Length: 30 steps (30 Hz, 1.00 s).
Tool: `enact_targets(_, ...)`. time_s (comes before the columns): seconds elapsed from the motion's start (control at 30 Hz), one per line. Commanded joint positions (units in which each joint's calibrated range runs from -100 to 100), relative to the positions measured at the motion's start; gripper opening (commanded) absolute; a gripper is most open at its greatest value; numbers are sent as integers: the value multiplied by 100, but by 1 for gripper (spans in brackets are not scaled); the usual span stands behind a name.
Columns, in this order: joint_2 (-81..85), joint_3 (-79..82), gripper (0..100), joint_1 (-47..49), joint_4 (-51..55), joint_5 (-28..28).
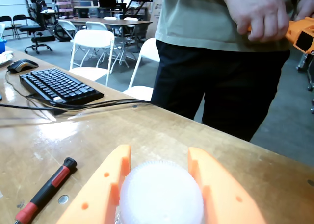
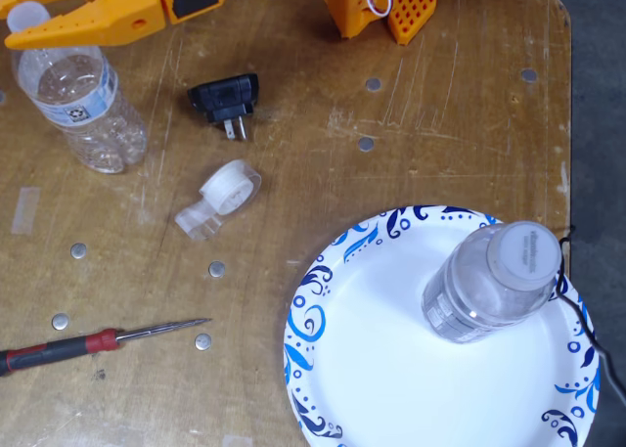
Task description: Move the bottles to the plate
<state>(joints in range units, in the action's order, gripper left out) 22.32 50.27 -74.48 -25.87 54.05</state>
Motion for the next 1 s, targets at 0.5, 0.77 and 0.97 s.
enact_targets(0.5,79,-2559,1,909,1186,25)
enact_targets(0.77,-132,-4631,1,2429,3014,187)
enact_targets(0.97,-815,-5568,1,3895,3371,156)
